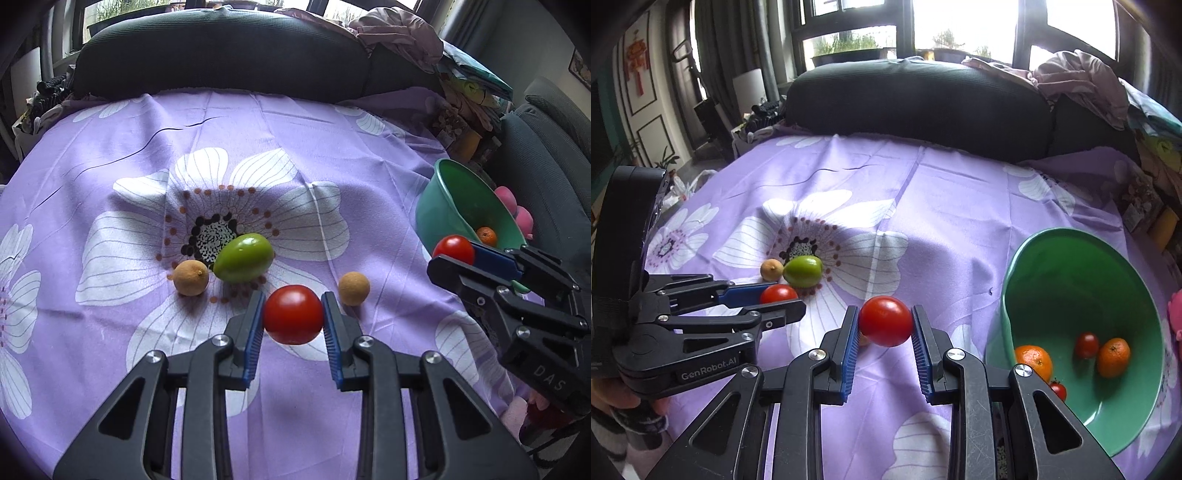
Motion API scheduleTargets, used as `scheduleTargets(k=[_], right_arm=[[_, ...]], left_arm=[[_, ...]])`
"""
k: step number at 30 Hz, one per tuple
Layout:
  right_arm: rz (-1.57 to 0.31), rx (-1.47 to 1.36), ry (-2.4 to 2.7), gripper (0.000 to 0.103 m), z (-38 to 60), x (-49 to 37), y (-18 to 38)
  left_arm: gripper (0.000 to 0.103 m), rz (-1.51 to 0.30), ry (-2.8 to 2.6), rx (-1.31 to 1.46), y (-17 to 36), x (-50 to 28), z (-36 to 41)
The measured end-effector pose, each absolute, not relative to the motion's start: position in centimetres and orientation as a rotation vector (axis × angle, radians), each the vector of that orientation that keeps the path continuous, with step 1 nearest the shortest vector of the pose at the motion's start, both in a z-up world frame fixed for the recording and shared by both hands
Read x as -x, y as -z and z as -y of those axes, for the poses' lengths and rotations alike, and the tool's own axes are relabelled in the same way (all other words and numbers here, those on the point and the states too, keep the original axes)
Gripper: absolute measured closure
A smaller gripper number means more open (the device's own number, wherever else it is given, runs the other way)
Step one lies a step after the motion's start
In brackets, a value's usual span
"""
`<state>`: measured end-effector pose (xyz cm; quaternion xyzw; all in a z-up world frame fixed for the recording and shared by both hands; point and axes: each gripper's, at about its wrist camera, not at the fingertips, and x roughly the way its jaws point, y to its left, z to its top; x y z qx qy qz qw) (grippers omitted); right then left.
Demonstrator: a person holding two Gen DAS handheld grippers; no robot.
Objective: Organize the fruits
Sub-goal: 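Carry both tomatoes into the green bowl and open both tools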
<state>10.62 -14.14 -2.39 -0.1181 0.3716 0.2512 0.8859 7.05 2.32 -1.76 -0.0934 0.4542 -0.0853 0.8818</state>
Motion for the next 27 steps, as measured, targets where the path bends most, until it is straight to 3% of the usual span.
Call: scheduleTargets(k=[13, 27], right_arm=[[-0.718, 0.164, -0.500, 0.074, 17.5, -8.0, 0.3], [-0.643, 0.026, -0.363, 0.074, 25.4, -8.6, -1.4]], left_arm=[[0.073, -0.876, 0.222, 0.233, -1.8, -5.2, -1.5], [0.073, -0.795, 0.328, 0.230, -7.6, -8.5, 1.8]])
